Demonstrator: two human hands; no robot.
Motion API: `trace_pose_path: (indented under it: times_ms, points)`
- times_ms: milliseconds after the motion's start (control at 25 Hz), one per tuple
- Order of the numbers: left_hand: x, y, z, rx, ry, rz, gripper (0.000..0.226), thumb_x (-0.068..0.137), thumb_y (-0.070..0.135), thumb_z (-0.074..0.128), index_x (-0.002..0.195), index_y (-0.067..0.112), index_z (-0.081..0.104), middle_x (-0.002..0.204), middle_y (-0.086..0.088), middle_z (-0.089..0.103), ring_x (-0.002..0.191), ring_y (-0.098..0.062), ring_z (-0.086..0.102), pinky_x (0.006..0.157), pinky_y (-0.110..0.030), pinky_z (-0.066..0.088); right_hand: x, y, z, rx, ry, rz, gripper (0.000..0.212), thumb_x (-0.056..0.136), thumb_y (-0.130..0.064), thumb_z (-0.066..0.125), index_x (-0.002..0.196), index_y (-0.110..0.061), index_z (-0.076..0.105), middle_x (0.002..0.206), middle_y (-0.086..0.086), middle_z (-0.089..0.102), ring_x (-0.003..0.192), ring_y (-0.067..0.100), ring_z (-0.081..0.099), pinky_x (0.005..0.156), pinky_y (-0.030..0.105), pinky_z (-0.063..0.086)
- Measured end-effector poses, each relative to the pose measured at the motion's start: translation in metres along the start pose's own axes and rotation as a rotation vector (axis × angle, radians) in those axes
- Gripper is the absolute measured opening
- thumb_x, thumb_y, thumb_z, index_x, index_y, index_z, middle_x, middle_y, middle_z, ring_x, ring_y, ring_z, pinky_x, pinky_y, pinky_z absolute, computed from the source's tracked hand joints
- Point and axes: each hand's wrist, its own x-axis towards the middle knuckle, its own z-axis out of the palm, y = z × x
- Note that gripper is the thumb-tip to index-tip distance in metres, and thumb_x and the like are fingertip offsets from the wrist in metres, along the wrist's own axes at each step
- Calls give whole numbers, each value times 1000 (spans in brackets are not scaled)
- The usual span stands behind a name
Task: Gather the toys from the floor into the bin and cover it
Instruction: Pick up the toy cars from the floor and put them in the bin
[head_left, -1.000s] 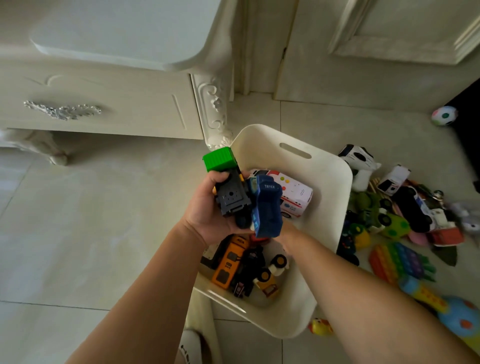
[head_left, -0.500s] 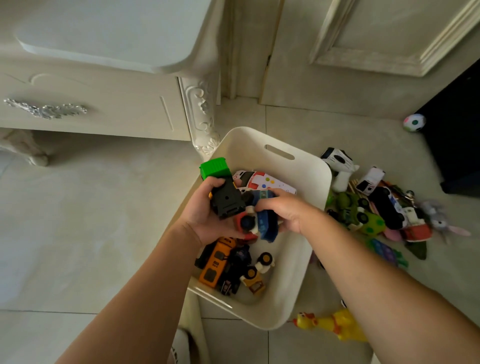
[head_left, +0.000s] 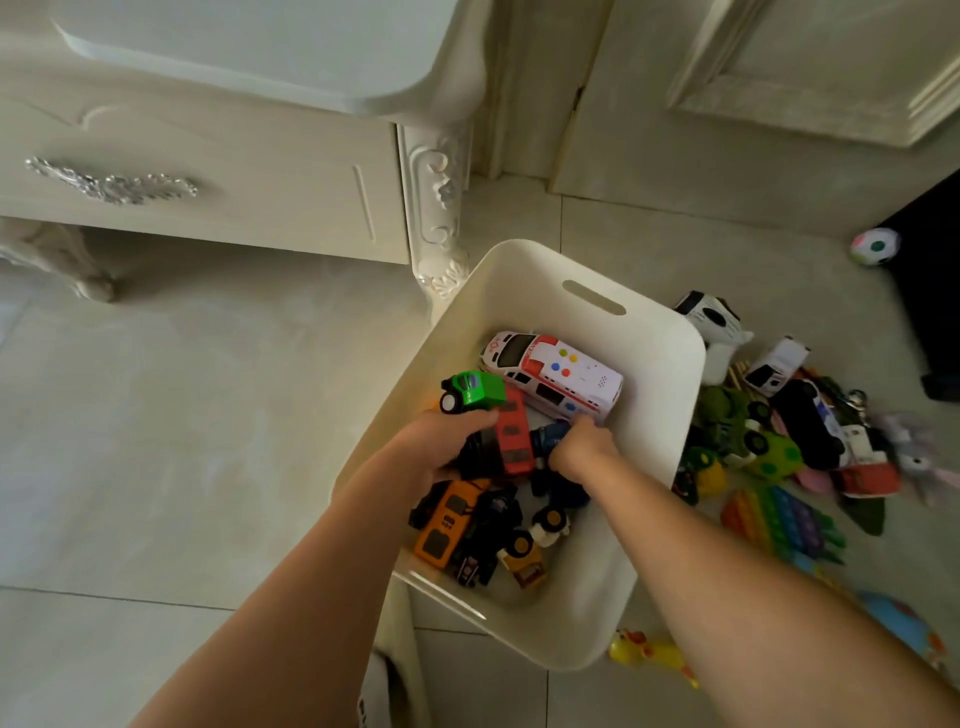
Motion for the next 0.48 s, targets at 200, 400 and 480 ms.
trace_pose_path:
  times_ms: [200, 400, 480]
  points:
    - [-14, -4, 5, 22, -87, 17, 44, 75, 17, 80, 114, 20, 58, 105, -11, 70, 93, -26, 70, 81, -46, 58, -51, -15, -27, 469, -84, -429, 54, 93, -53, 46, 140, -26, 43, 133, -6, 50, 122, 17, 46, 102, 35, 39]
    - [-41, 7, 3, 262, -226, 14, 40, 81, -4, 62, 115, 16, 58, 124, -11, 60, 111, -28, 59, 87, -40, 55, -73, 4, -17, 621, -340, -278, 60, 78, -28, 76, 128, -20, 45, 111, 5, 62, 101, 27, 64, 80, 45, 59]
    - [-45, 14, -4, 352, -46, 128, 45, 88, -2, 56, 130, 11, 54, 137, -10, 52, 125, -29, 52, 82, -28, 53, -77, 10, 4, 616, -436, -139, 66, 78, -17, 74, 133, -10, 39, 117, 14, 61, 97, 31, 67, 67, 41, 61]
